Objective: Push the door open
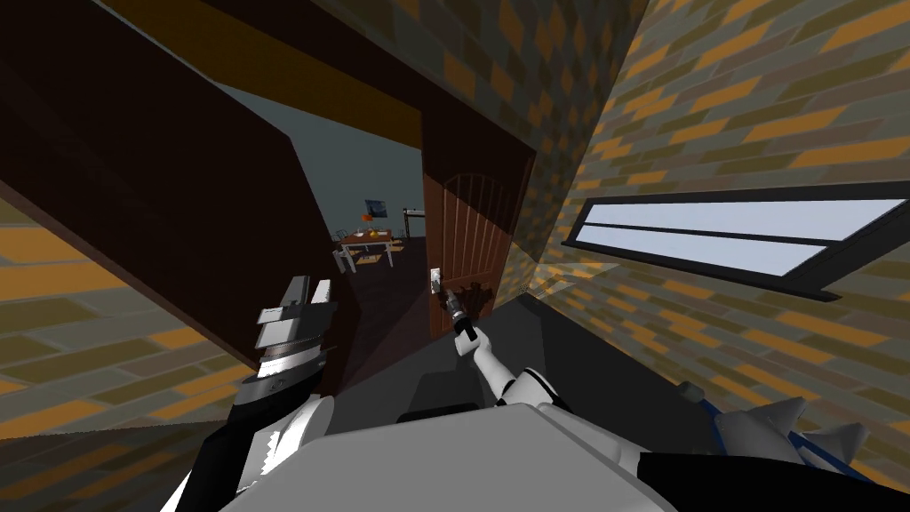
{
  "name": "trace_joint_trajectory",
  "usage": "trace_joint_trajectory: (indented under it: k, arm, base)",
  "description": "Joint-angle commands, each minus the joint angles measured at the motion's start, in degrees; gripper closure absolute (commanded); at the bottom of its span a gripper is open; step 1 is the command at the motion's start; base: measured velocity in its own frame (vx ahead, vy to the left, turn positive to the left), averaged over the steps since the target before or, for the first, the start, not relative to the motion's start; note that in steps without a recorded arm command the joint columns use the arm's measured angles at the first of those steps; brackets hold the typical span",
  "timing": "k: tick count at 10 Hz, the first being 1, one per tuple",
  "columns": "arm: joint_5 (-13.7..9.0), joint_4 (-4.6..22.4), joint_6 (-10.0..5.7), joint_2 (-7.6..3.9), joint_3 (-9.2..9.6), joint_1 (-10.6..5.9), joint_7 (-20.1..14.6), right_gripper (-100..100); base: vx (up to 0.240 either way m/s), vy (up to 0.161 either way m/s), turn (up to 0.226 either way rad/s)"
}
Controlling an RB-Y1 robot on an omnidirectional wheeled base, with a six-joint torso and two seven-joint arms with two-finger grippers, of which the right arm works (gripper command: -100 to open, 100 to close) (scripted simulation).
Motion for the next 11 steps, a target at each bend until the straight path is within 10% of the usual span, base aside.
trace_joint_trajectory:
  k: [1,5,11]
  arm:
    - [-0.14,1.81,0.51,0.67,0.58,-1.14,0.09,-100]
    - [-0.30,4.42,0.30,1.25,0.97,-2.67,-0.04,-100]
    - [-0.49,5.01,0.14,-1.34,0.26,-2.83,0.14,-100]
  base:
    - [0.144,-0.084,0.076]
    - [0.079,-0.068,0.027]
    - [0.174,0.067,0.023]
